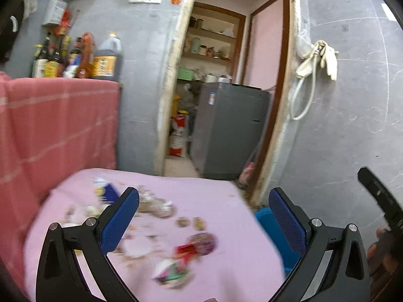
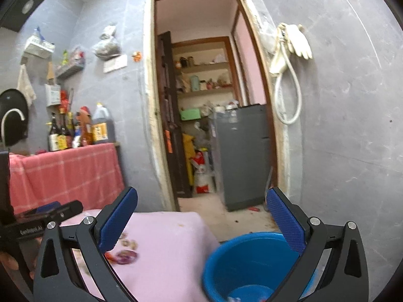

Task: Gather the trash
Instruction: 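Move both open tools back over the table, then grasp the yellow snack wrapper with the left tool while the right tool grasps the pink-green wrapper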

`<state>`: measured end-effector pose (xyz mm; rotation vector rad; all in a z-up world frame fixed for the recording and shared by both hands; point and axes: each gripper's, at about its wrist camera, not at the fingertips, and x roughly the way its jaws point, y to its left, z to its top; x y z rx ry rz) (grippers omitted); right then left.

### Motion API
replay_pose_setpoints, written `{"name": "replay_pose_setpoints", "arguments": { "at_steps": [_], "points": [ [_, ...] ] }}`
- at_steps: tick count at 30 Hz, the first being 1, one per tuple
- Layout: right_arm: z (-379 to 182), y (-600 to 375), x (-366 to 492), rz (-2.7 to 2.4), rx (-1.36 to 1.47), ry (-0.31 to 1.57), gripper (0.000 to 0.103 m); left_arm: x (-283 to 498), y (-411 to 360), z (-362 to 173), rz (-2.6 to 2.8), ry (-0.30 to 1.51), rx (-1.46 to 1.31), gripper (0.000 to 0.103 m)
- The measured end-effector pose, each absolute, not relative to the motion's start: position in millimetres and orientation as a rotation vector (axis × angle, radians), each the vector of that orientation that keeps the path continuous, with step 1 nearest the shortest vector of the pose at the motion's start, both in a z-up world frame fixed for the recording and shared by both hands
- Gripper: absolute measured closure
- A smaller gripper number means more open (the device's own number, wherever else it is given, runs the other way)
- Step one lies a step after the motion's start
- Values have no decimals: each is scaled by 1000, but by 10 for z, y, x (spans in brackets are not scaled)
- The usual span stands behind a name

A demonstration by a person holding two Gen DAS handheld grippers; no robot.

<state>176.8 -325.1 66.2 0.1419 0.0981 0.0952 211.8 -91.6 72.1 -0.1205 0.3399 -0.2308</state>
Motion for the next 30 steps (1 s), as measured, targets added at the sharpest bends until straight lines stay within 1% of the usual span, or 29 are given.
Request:
{"name": "replay_pose_setpoints", "arguments": {
  "at_steps": [7, 17, 22, 27, 30],
  "points": [
    [606, -2776, 1731, 175, 144, 72, 0, 1771, -347, 442, -114, 337, -90, 2],
    [368, -2210, 1774, 258, 103, 96, 0, 1619, 157, 202, -20, 316, -61, 2],
    [187, -2027, 1867, 284, 78, 181, 0, 1663, 306, 104, -22, 347, -65, 2],
    [-15, -1894, 2008, 311, 41, 313, 0, 1873, 411, -4, -47, 462, -75, 2],
    [-66, -1843, 2065, 328, 23, 359, 0, 1997, 444, -59, -58, 523, -97, 2]
  ]
}}
